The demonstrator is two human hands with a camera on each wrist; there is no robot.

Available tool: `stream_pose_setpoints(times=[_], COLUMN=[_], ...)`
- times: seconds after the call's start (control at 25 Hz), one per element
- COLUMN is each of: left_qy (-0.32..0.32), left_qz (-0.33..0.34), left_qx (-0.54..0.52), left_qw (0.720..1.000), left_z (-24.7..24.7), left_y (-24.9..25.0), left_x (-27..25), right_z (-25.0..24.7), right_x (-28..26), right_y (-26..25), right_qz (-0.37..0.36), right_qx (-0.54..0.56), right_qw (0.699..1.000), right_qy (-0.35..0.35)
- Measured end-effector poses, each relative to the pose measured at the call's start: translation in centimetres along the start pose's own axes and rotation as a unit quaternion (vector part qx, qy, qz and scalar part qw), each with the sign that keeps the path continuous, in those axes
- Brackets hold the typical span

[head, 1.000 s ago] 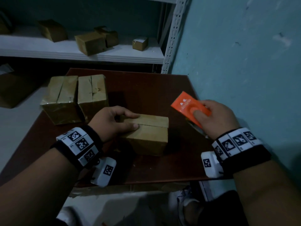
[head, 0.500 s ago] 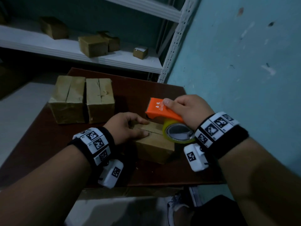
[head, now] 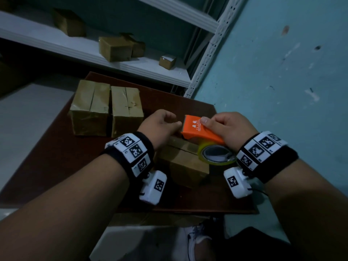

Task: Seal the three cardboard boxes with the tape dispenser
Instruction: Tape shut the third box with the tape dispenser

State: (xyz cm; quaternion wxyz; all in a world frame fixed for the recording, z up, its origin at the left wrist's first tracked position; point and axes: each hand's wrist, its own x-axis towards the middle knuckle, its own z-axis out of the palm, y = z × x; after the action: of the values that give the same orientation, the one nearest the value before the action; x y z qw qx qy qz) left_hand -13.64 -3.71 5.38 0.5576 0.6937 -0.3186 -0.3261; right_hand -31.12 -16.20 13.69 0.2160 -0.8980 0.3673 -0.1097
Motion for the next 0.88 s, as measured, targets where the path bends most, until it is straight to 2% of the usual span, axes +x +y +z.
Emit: stream_pose_setpoints(times=[0.2, 0.4, 0.56, 0.68, 0.88], left_qy=[-0.027, 0.024, 0.029, 0.054, 0.045], left_qz=[0.023, 0.069, 0.082, 0.071, 0.054], left_qx=[-0.016, 0.061, 0.105, 0.126, 0.156], left_qw=[0.999, 0.995, 0.991, 0.988, 0.985], left_z=[-1.2, -1.6, -2.6, -3.9, -5.5], left_y=[0.5, 1.3, 1.6, 1.8, 1.7], left_x=[-0.3, -1.8, -2.3, -2.6, -2.8], right_z=[-0.4, -1.2, -1.8, -2.8, -3.5], right_x=[0.0, -0.1, 0.3, 0.3, -0.1], right_y=[-0.5, -1.5, -2.3, -2.5, -2.3], right_qz=[-0.011, -0.016, -0.022, -0.019, -0.010], right_qx=[-0.029, -0.086, -0.120, -0.138, -0.163], right_qw=[1.000, 0.996, 0.991, 0.989, 0.984], right_qy=[-0.002, -0.022, -0.049, -0.047, -0.069])
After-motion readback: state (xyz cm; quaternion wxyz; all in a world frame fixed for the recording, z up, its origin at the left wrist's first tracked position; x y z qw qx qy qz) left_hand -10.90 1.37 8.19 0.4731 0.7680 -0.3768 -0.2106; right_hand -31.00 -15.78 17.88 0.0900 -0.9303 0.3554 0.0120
